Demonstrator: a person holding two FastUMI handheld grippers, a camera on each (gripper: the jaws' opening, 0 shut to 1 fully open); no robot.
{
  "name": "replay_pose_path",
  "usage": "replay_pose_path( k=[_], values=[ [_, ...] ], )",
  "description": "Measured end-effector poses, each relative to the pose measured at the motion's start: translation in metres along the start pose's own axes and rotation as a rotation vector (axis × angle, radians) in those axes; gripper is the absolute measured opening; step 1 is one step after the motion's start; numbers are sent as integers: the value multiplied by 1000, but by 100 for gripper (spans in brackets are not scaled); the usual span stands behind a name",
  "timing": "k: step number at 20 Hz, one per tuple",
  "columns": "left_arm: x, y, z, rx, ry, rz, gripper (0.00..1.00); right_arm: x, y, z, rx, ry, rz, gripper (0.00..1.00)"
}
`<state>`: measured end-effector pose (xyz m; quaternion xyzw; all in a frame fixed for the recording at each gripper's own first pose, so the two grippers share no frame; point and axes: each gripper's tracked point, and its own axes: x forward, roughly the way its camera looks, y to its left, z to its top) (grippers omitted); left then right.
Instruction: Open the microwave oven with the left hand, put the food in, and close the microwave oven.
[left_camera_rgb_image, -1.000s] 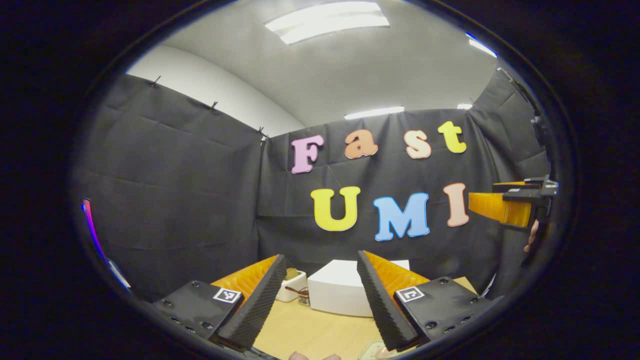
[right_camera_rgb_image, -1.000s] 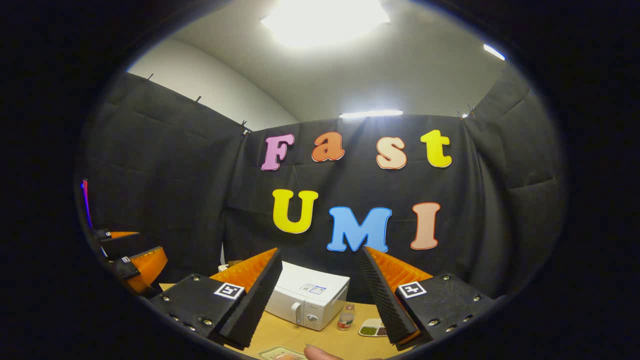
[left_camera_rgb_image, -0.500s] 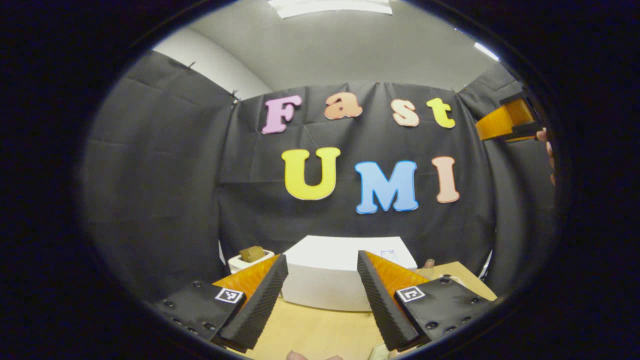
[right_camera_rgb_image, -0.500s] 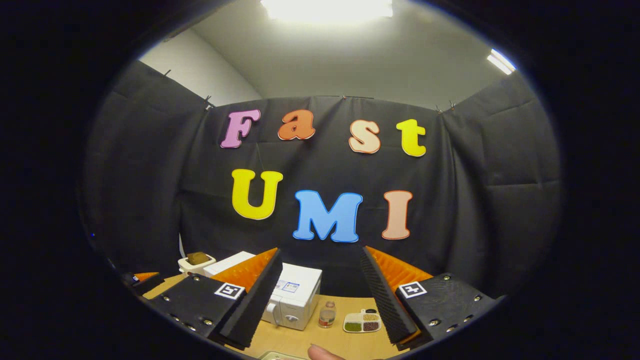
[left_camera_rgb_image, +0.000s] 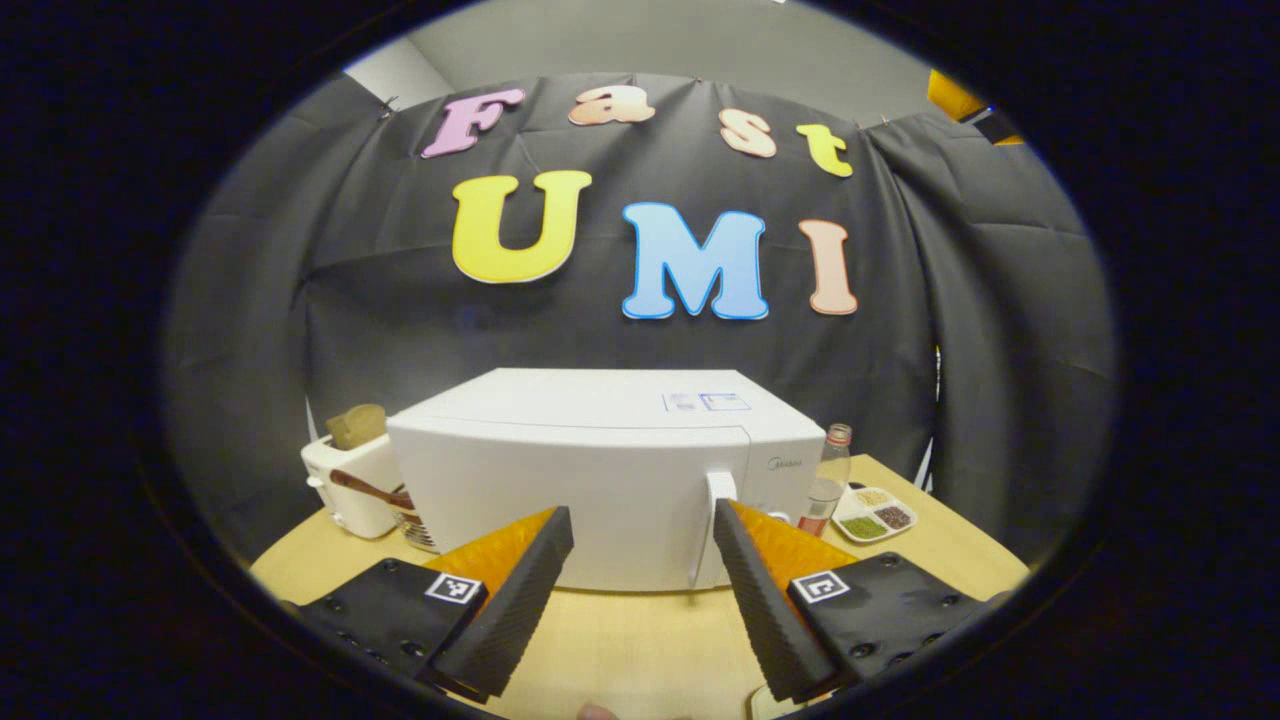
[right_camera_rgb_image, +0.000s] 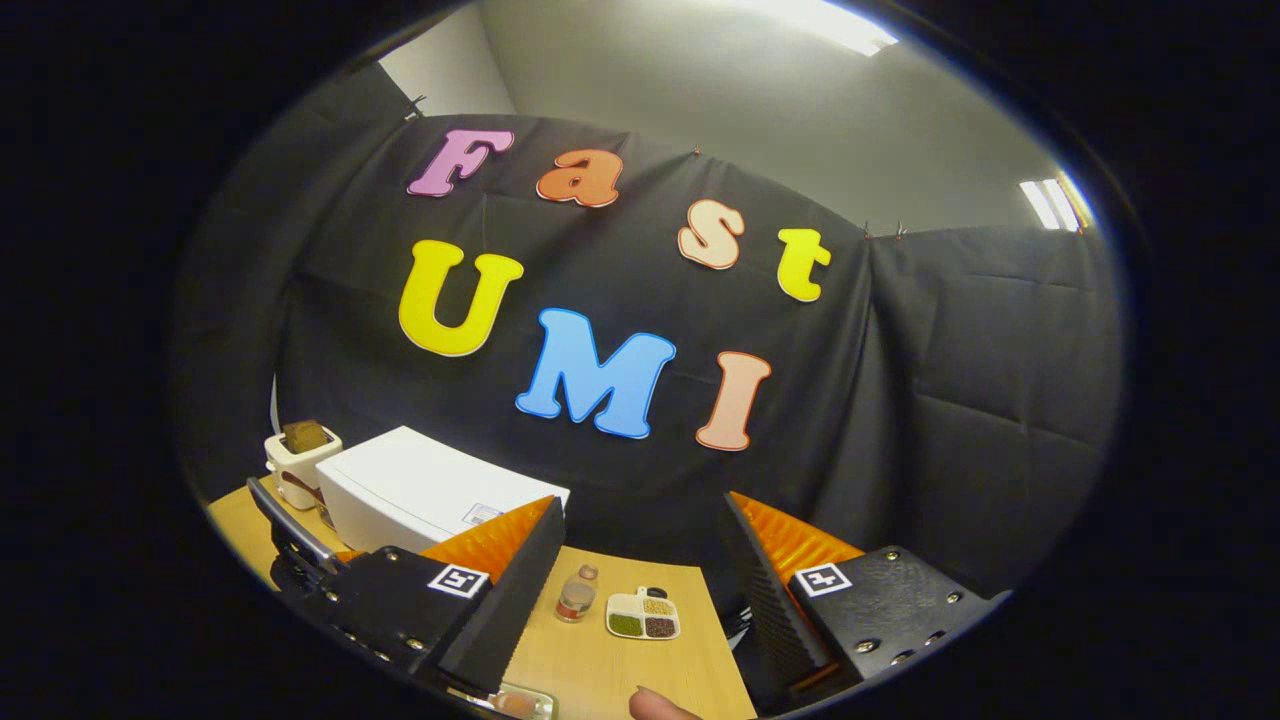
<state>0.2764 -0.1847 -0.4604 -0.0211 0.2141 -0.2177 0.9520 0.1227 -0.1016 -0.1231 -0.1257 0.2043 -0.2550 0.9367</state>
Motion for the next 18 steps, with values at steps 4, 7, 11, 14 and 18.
replay_pose_path(
  k=[4,7,11,14,18],
  values=[
    [43,-18,-23,-43,31,-28,92,6,-6,-24,-28,70,-42,95],
    [66,-35,-42,-37,69,-56,94,6,-8,-32,-38,100,-58,95],
    [94,-57,-71,17,118,-96,86,8,-10,-34,-48,110,-63,94],
    [112,-61,-70,-3,107,-120,63,6,-10,-39,-44,118,-57,93],
    [116,-60,-93,-33,131,-103,36,-5,-11,-46,-10,133,-40,92]
  ],
)
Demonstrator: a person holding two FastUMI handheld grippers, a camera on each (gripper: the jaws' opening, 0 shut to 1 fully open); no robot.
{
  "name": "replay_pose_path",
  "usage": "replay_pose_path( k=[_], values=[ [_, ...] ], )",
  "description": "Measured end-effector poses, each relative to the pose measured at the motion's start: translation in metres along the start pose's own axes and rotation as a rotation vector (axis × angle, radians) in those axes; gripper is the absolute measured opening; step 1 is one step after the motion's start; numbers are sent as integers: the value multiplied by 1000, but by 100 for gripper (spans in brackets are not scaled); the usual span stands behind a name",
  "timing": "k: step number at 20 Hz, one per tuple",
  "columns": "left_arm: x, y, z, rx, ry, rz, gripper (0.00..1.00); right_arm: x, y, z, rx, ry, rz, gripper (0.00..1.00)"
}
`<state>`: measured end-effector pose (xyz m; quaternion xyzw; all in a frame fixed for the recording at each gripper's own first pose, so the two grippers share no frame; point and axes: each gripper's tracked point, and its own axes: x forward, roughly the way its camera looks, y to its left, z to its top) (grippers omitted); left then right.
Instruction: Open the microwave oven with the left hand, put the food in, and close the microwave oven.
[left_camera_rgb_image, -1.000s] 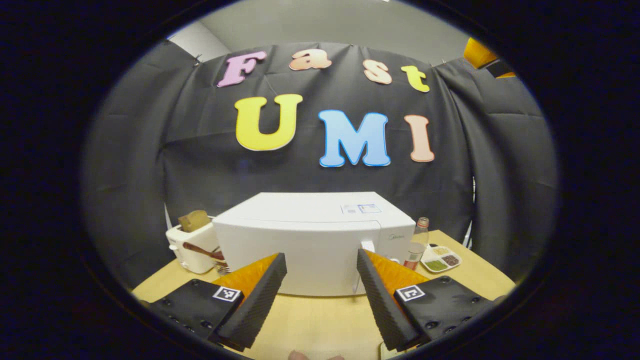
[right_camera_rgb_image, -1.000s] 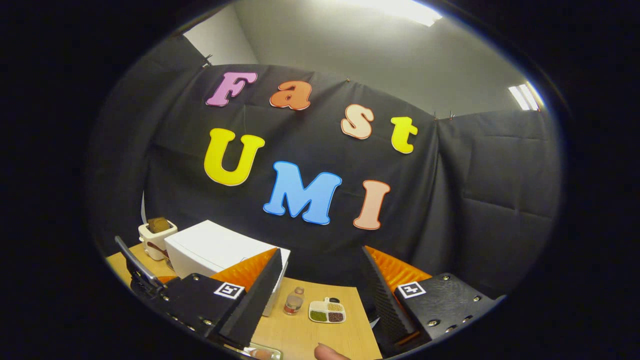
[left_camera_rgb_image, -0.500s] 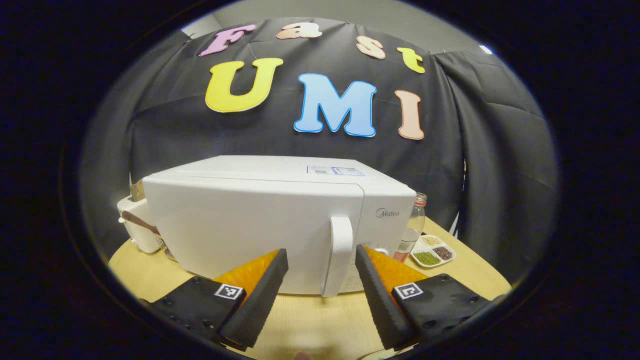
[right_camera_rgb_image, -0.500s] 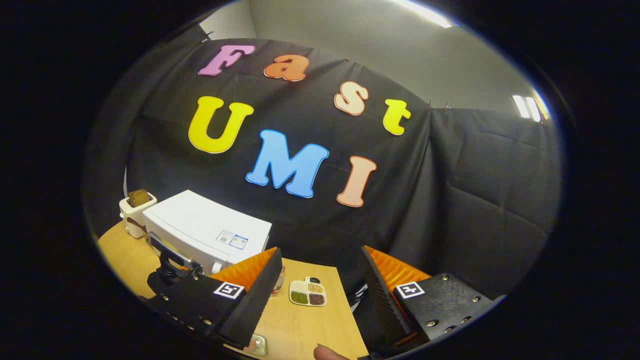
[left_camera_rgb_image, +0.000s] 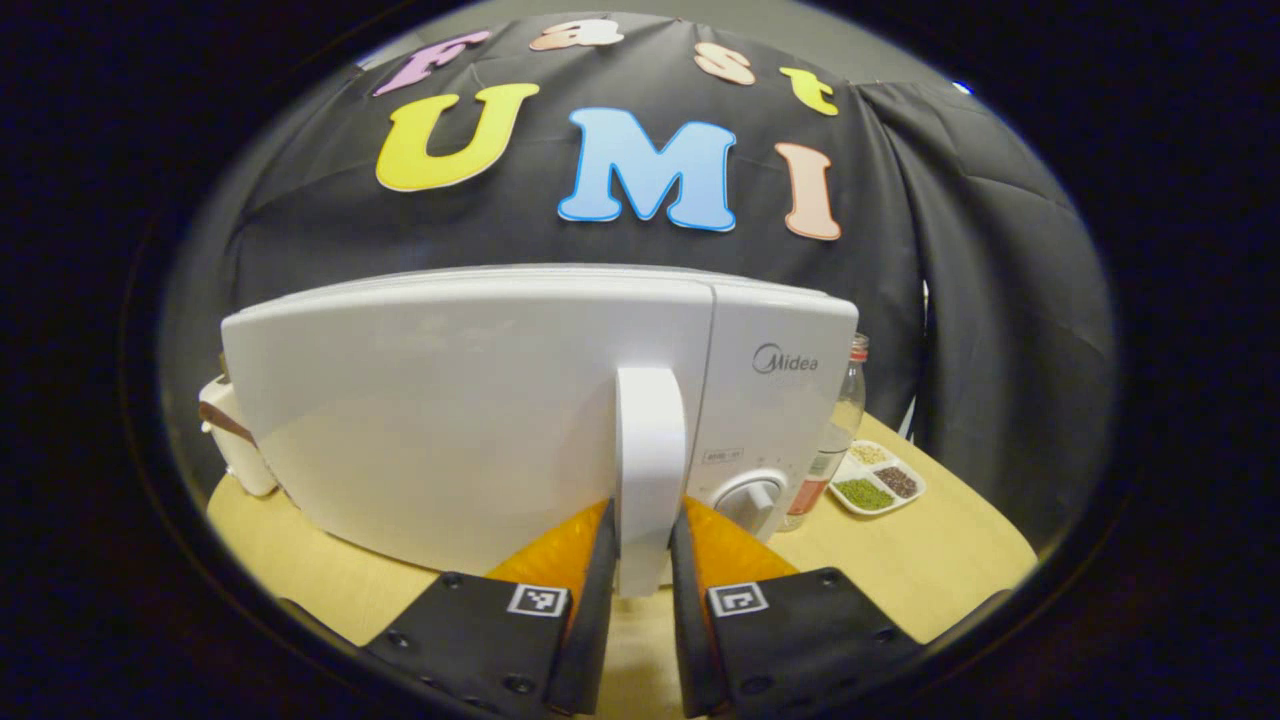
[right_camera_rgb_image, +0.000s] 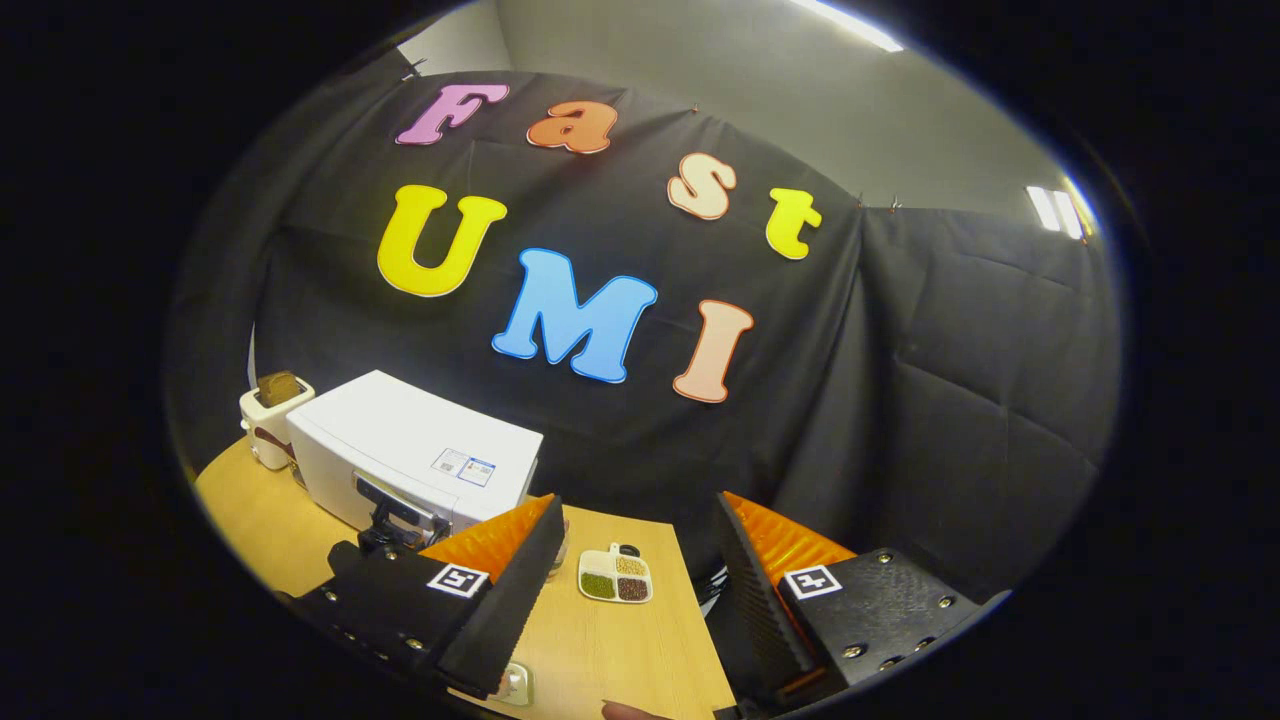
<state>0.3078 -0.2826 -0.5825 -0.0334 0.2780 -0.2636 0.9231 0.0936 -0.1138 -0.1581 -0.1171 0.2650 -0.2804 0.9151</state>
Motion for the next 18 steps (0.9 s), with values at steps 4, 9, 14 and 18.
replay_pose_path(
  k=[4,9,14,18],
  values=[
    [-3,-1,-5,48,-8,-13,20,-17,-5,0,19,-29,10,89],
    [-4,-4,-8,70,44,-136,16,-39,6,6,114,-53,79,84],
    [-5,-3,-8,142,119,-176,17,-55,-2,11,152,-97,81,84],
    [-10,-3,-9,119,159,-160,17,-62,-3,-3,164,-74,94,84]
  ],
)
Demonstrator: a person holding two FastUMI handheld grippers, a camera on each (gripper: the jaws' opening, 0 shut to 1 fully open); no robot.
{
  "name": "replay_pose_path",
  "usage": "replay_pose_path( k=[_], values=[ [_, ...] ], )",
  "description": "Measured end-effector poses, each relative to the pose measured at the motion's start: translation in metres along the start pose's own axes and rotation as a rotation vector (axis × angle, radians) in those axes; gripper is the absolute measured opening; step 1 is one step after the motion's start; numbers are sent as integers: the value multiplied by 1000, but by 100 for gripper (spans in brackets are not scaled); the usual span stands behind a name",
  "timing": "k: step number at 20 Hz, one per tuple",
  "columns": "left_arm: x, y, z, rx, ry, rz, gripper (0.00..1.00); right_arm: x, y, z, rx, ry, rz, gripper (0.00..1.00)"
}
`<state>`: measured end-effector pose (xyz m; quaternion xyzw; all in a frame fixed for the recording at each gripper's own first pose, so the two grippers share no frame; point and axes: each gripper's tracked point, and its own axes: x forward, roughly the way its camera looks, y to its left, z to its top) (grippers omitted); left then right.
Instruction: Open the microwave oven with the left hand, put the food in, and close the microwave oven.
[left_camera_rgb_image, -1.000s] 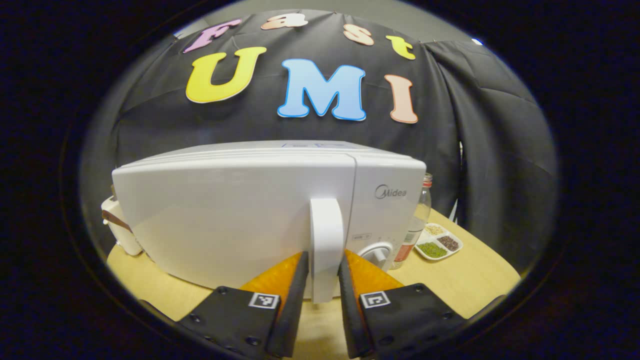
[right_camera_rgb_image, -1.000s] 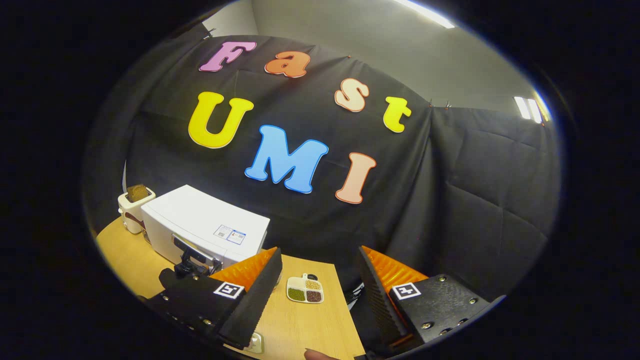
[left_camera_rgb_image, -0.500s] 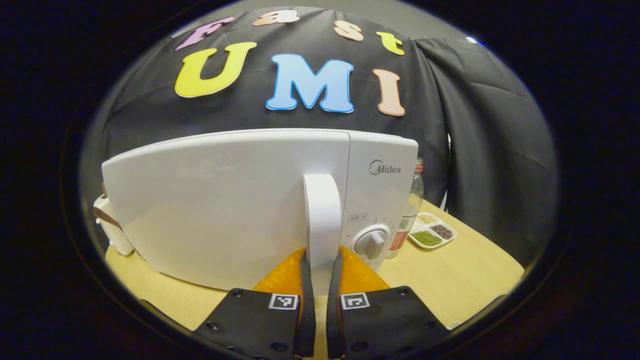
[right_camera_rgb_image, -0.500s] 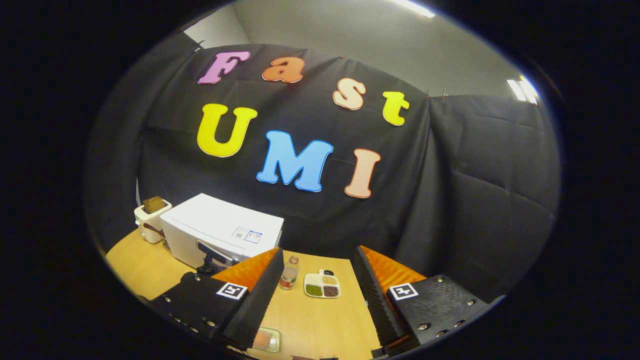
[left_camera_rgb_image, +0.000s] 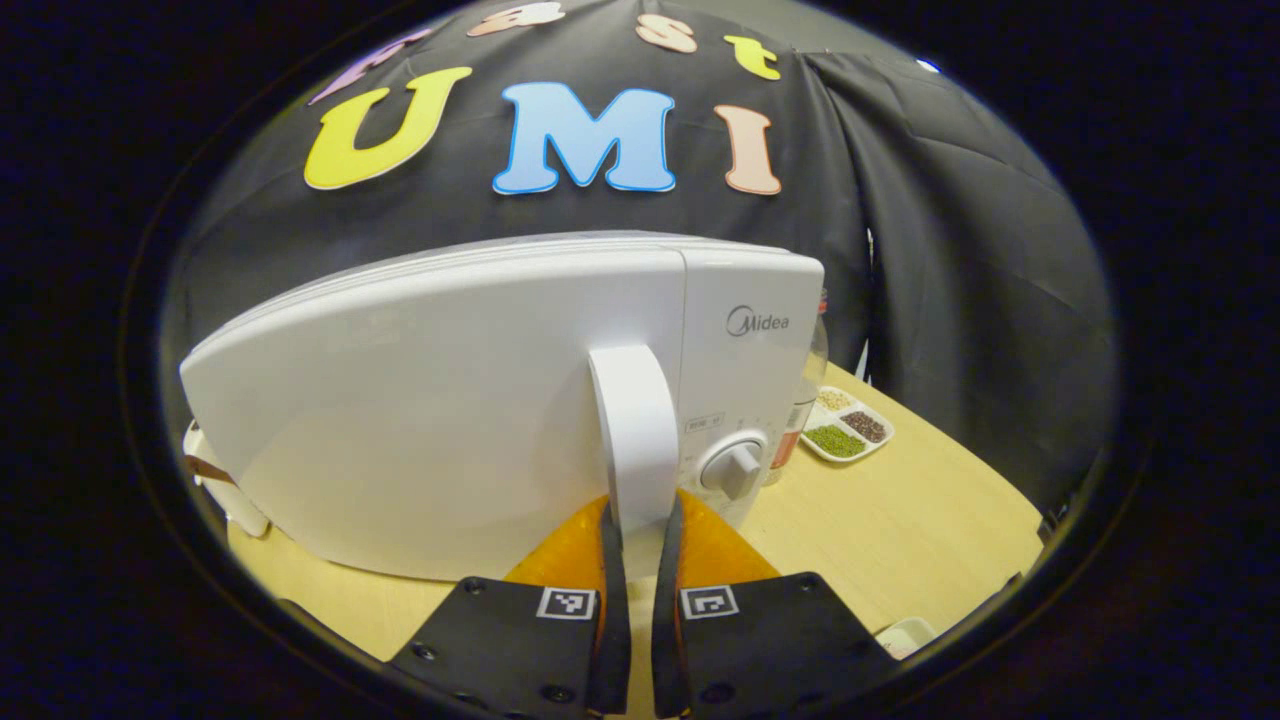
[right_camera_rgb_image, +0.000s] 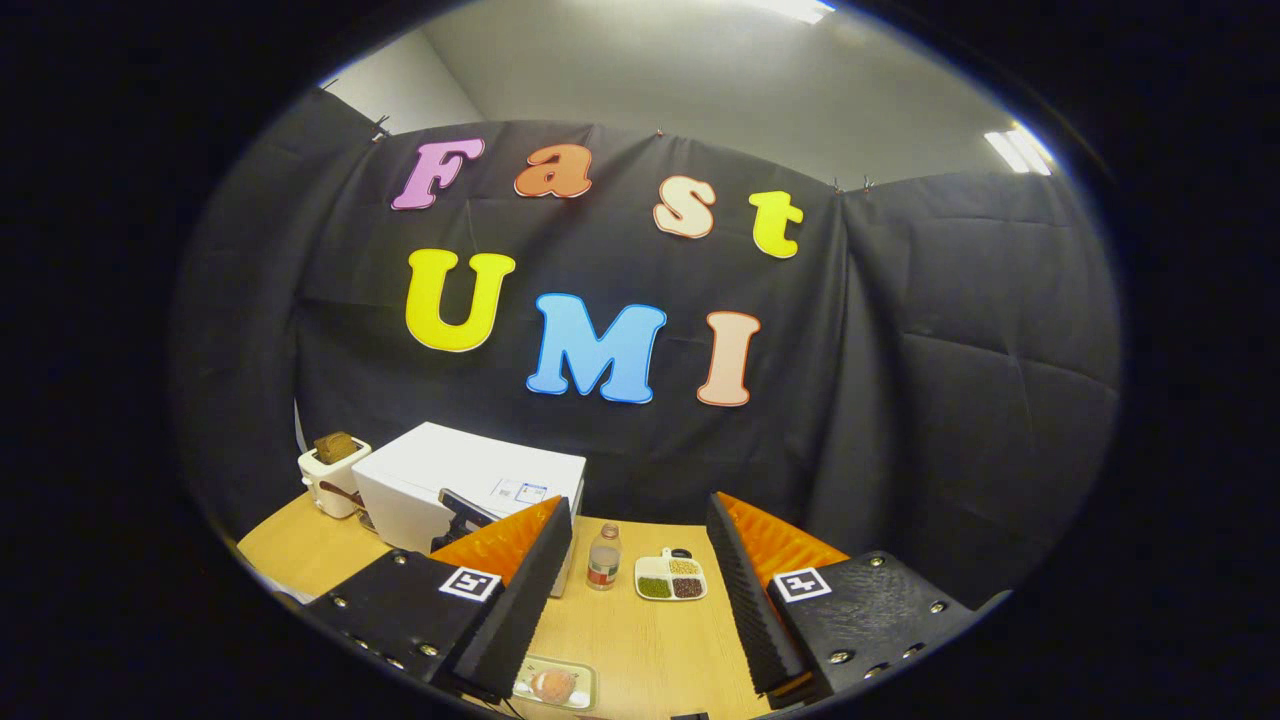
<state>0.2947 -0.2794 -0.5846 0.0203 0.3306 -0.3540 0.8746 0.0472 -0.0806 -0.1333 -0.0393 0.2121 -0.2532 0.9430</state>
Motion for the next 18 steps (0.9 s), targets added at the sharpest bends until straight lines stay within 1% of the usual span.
replay_pose_path(
  k=[1,2,3,5,8,10,11,14,15,16,17,18],
  values=[
    [-10,-2,-9,-22,13,-9,17,-2,-1,-3,-2,3,2,84],
    [-22,-4,-16,-40,-5,-15,15,-3,-2,-5,-6,1,-1,84],
    [-43,-5,-22,-32,-21,-17,17,-3,-3,-9,-12,4,-2,84],
    [-77,-3,-40,-1,-28,-16,17,0,0,-28,-25,35,11,84],
    [-120,7,-64,-37,-13,-18,17,3,3,-46,-24,68,36,84],
    [-147,15,-77,-27,-2,5,14,3,6,-51,-7,76,63,84],
    [-159,20,-84,-20,2,17,17,2,7,-49,5,70,76,84],
    [-189,36,-100,-34,35,42,17,-6,5,-48,28,43,130,84],
    [-198,42,-107,-31,56,63,14,-8,3,-48,25,41,150,84],
    [-207,50,-112,-31,75,92,17,-11,-2,-51,22,40,166,84],
    [-216,58,-117,-39,90,118,17,-15,-6,-52,25,31,182,84],
    [-226,65,-121,-50,101,145,14,-18,-10,-58,21,35,190,84]
  ],
)
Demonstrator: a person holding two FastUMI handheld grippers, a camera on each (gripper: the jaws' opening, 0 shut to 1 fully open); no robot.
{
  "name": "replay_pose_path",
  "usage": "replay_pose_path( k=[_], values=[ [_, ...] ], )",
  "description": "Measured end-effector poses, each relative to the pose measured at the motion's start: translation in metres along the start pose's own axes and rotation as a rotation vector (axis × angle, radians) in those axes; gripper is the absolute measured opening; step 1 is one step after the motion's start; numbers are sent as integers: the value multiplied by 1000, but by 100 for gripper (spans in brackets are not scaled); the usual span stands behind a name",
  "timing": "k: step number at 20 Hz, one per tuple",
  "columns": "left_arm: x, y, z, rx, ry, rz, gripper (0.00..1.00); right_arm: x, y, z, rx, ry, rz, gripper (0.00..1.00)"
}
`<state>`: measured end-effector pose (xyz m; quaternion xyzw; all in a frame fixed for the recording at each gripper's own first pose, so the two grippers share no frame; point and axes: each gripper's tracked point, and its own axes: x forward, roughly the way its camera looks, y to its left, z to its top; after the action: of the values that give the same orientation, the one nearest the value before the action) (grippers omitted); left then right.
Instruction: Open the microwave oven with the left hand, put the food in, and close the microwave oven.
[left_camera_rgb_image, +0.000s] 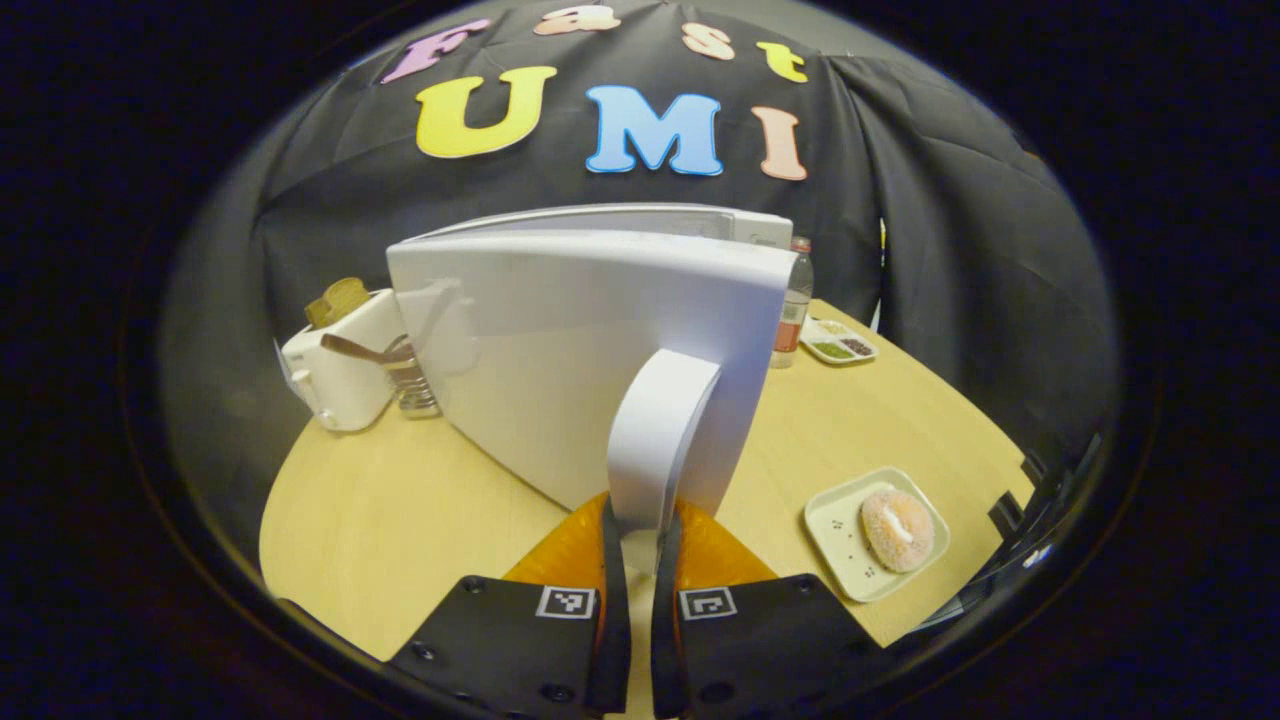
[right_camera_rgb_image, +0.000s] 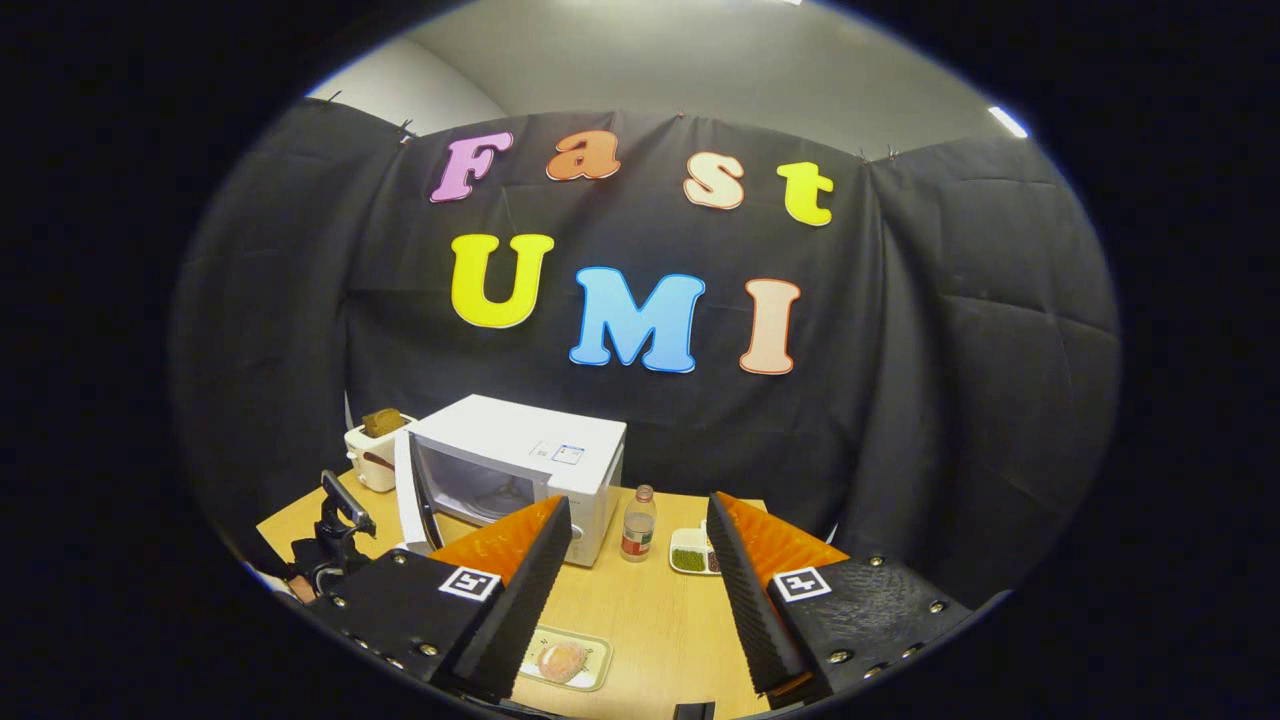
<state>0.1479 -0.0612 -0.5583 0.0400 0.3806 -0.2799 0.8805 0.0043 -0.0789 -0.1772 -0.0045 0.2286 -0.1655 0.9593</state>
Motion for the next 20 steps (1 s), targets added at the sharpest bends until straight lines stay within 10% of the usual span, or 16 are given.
replay_pose_path(
  k=[8,20],
  values=[
    [-45,74,-33,-60,90,190,16,-19,-15,-85,97,153,49,84],
    [-74,132,-51,-55,-20,104,16,24,77,-215,72,482,-34,84]
  ],
)
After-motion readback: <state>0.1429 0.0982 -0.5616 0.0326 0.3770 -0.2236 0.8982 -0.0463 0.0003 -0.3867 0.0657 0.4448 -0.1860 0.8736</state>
